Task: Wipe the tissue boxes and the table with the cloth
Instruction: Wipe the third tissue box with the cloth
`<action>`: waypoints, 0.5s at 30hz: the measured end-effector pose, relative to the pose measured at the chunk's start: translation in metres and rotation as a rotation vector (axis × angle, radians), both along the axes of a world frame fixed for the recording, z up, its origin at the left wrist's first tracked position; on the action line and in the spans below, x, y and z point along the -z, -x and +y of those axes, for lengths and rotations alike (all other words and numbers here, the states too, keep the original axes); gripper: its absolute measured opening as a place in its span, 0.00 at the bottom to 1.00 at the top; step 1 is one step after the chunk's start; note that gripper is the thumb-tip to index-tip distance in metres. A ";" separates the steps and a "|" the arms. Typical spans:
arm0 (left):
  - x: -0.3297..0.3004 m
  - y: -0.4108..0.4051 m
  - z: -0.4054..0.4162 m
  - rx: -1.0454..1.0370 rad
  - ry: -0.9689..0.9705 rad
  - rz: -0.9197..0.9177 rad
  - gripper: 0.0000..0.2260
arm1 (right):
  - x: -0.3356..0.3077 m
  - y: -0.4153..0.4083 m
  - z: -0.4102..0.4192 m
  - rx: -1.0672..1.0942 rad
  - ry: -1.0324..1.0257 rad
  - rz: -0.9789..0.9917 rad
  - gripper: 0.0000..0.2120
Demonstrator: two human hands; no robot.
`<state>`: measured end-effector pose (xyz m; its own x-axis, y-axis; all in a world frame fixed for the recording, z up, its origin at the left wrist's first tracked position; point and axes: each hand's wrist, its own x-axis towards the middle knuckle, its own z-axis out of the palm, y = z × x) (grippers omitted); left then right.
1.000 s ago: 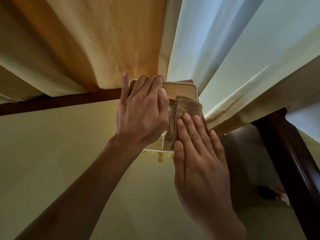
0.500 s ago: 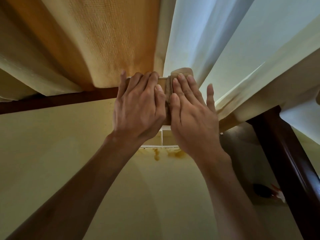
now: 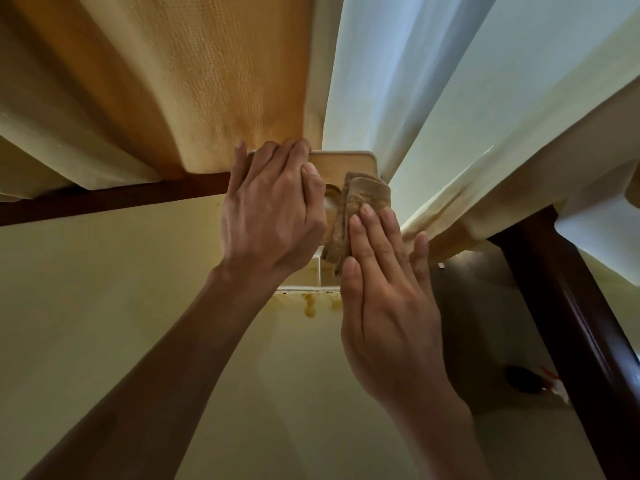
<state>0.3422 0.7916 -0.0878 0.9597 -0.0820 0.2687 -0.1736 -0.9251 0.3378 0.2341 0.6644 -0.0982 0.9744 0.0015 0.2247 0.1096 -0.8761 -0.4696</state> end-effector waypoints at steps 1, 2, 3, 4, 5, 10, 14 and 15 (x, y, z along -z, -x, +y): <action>0.000 -0.001 -0.001 -0.001 0.003 0.001 0.21 | 0.000 -0.005 -0.001 -0.004 -0.014 -0.001 0.25; -0.001 -0.001 -0.001 0.001 0.000 0.003 0.21 | -0.001 -0.011 -0.002 -0.009 -0.022 0.005 0.25; -0.001 -0.001 -0.001 0.006 -0.006 0.005 0.21 | -0.001 -0.021 -0.003 -0.018 -0.023 0.017 0.25; -0.001 -0.002 0.000 0.013 -0.013 0.006 0.21 | -0.001 -0.033 -0.004 -0.026 -0.016 0.036 0.25; -0.001 -0.002 0.000 0.022 -0.018 0.006 0.21 | -0.001 -0.046 -0.006 -0.033 -0.005 0.055 0.26; 0.000 -0.002 0.001 0.034 -0.025 -0.002 0.21 | 0.000 -0.088 -0.011 -0.077 -0.011 0.109 0.27; 0.000 -0.001 -0.001 0.026 -0.038 0.002 0.21 | 0.002 -0.079 -0.015 -0.074 -0.024 0.095 0.26; 0.000 -0.001 -0.001 0.021 -0.037 0.000 0.21 | 0.002 -0.073 -0.014 -0.067 -0.020 0.089 0.26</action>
<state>0.3434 0.7906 -0.0877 0.9577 -0.1116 0.2653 -0.1929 -0.9330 0.3039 0.3070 0.6503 -0.1001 0.9884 0.0637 0.1382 0.1249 -0.8583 -0.4977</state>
